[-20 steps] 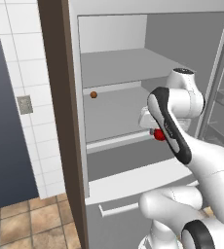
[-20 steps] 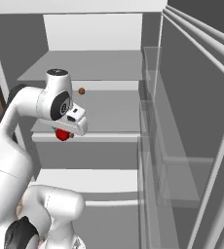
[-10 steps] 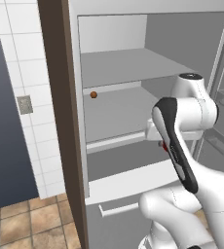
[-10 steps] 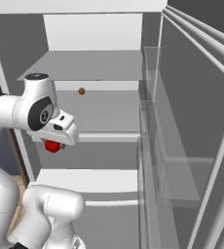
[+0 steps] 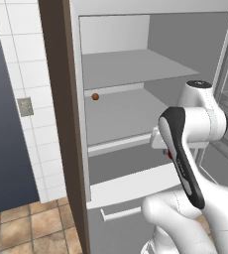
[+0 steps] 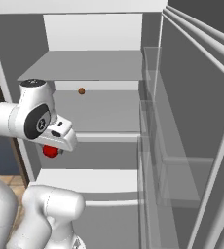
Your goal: Pick up the apple and kiwi from the fridge and place one fruit on each plate on the dining counter.
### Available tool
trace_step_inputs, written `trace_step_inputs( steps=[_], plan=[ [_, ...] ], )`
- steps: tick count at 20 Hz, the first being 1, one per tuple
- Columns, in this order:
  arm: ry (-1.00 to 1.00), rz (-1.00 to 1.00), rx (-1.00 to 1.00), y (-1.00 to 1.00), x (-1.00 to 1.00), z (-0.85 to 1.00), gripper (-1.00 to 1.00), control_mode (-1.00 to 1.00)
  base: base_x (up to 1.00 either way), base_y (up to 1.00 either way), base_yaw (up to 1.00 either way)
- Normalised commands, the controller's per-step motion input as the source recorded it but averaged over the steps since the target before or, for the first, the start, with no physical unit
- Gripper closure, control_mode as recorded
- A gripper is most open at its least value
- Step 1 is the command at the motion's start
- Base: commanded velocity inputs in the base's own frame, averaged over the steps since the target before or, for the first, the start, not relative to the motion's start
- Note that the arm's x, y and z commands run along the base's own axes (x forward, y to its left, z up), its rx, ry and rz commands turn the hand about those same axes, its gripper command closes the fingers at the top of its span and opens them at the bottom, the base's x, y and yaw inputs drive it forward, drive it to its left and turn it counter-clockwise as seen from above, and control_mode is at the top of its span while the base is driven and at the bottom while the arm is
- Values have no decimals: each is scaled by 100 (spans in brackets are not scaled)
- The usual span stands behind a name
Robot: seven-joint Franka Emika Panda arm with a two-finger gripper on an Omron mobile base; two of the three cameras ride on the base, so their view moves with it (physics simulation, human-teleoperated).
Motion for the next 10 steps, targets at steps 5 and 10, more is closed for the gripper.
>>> trace_step_inputs(
  steps=[5, 10],
  plan=[
    [0, 0, 0, 0, 0, 0, 100, -100, 0, 0, 0],
    [0, 0, 0, 0, 0, 0, 100, 100, -36, 9, -1]
  ],
)
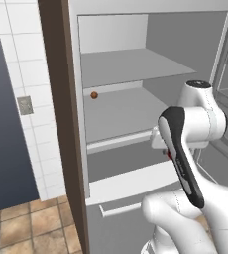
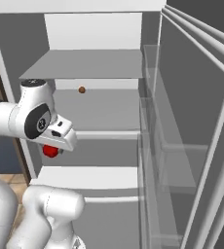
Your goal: Pick up the apple and kiwi from the fridge and place one fruit on each plate on the dining counter.
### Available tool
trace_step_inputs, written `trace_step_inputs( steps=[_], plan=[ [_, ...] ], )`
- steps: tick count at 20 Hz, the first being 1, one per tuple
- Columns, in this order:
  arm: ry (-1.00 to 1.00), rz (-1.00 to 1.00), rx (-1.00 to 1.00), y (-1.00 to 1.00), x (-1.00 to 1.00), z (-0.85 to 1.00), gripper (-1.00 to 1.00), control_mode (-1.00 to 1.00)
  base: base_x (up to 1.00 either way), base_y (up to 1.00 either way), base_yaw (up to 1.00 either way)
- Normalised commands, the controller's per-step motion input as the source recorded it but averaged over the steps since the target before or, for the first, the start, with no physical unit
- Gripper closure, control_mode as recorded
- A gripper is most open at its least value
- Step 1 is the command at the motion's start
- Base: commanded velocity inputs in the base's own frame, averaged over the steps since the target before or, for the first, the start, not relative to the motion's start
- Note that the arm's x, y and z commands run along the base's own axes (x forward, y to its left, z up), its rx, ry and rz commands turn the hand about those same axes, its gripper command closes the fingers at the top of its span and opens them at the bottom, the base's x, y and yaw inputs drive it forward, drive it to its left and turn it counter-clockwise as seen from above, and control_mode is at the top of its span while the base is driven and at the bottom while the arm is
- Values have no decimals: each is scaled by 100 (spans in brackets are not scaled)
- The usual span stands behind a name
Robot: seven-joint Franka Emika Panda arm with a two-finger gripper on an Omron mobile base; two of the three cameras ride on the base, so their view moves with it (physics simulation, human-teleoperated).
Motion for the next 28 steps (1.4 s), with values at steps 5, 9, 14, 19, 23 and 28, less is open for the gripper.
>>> trace_step_inputs(
  steps=[5, 9, 14, 19, 23, 28],
  plan=[
    [0, 0, 0, 0, 0, 0, 100, 100, -79, 36, -14],
    [0, 0, 0, 0, 0, 0, 100, 100, -79, 40, -34],
    [0, 0, 0, 0, 0, 0, 100, 100, -69, 37, -49],
    [0, 0, 0, 0, 0, 0, 100, 100, -73, 23, -65],
    [0, 0, 0, 0, 0, 0, 100, 100, -98, 18, -69],
    [0, 0, 0, 0, 0, 0, 100, 100, -79, 1, -75]
  ],
)
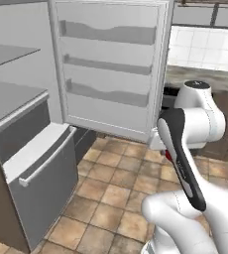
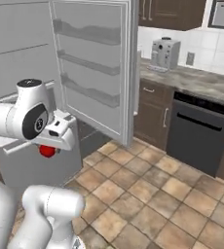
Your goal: Pick up the apple and kiwi from the fridge and place one fruit on each plate on the dining counter.
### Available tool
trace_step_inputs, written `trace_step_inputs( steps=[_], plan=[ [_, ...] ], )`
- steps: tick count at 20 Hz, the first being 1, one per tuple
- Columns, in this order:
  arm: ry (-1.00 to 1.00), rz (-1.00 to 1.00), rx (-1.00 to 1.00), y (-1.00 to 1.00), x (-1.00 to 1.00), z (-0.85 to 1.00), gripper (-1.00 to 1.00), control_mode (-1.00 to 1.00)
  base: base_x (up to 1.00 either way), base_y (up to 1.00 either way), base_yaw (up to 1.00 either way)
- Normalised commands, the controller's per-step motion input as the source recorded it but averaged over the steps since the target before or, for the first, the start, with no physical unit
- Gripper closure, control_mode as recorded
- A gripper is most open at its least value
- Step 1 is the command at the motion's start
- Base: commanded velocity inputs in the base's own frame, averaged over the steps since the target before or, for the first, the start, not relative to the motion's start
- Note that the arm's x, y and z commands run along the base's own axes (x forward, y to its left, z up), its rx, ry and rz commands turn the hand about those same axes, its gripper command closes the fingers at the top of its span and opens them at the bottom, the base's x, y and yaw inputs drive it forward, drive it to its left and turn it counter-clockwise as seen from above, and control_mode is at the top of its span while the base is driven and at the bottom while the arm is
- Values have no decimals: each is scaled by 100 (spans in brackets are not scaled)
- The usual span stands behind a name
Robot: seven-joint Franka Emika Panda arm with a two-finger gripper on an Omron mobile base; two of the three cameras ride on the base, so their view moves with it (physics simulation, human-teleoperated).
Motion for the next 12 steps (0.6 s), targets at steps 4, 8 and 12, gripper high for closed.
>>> trace_step_inputs(
  steps=[4, 8, 12],
  plan=[
    [0, 0, 0, 0, 0, 0, 100, 100, -16, 0, -95],
    [0, 0, 0, 0, 0, 0, 100, 100, -1, 0, -98],
    [0, 0, 0, 0, 0, 0, 100, 100, 0, -3, -97]
  ],
)
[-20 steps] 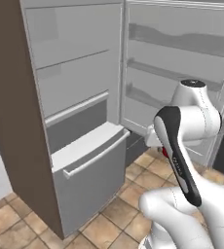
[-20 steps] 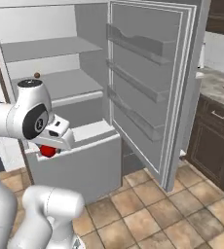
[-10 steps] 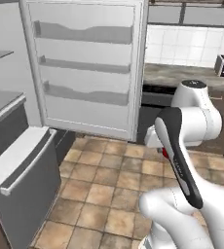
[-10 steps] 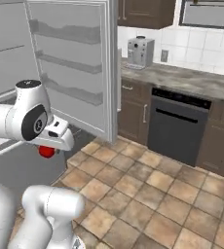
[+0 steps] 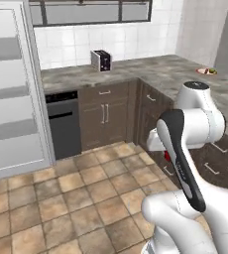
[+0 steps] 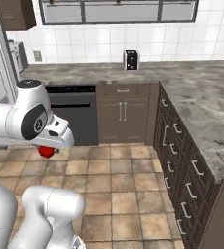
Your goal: Pick up the apple and kiwi from the fridge and place one fruit on each plate on the dining counter.
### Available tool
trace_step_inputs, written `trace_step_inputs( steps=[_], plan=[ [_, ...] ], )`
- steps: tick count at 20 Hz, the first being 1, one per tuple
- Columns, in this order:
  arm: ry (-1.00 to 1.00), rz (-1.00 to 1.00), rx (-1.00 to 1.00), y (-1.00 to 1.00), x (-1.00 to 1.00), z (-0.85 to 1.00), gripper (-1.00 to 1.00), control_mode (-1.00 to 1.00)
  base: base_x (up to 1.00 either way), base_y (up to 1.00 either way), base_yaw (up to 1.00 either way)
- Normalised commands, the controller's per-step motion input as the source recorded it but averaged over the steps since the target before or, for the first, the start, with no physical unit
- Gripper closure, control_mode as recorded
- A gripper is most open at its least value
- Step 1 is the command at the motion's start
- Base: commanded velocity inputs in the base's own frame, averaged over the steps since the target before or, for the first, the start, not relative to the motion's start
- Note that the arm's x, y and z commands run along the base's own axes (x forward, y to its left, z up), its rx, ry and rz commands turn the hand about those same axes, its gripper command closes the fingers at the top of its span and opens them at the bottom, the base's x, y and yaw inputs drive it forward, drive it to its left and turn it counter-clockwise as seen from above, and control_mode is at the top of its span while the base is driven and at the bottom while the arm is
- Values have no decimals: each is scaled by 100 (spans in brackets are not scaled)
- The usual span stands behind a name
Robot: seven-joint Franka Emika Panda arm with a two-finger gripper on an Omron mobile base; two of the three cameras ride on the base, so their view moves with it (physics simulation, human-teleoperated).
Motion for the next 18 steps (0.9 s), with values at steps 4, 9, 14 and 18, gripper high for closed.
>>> trace_step_inputs(
  steps=[4, 9, 14, 18],
  plan=[
    [0, 0, 0, 0, 0, 0, 100, 100, -17, -15, -86],
    [0, 0, 0, 0, 0, 0, 100, 100, -47, -45, -65],
    [0, 0, 0, 0, 0, 0, 100, 100, -4, -79, -27],
    [0, 0, 0, 0, 0, 0, 100, 100, 45, -100, 8]
  ],
)
